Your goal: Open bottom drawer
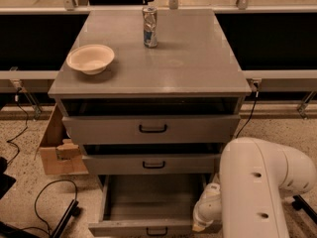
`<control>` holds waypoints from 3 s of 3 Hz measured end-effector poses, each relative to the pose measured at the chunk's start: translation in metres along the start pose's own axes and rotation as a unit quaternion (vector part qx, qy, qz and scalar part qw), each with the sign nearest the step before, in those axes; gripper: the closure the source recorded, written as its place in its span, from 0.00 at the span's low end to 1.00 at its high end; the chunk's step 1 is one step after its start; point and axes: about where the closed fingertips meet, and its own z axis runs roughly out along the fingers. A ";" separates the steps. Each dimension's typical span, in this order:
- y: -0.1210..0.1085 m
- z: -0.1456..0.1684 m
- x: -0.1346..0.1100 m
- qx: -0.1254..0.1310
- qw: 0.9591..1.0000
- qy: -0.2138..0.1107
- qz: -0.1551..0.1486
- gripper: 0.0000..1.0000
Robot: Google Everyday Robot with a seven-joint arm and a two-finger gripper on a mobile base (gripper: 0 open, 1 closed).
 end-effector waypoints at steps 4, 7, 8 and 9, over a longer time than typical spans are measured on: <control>0.009 0.001 0.005 -0.002 1.000 0.001 0.009 0.36; 0.011 0.002 0.005 -0.004 1.000 0.001 0.008 0.00; 0.035 0.011 0.007 -0.020 1.000 -0.003 0.006 0.19; 0.097 0.015 0.018 -0.051 0.998 -0.001 0.025 0.41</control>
Offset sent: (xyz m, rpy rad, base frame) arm -0.0076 -0.0040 0.0005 -0.0013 0.0023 -0.0175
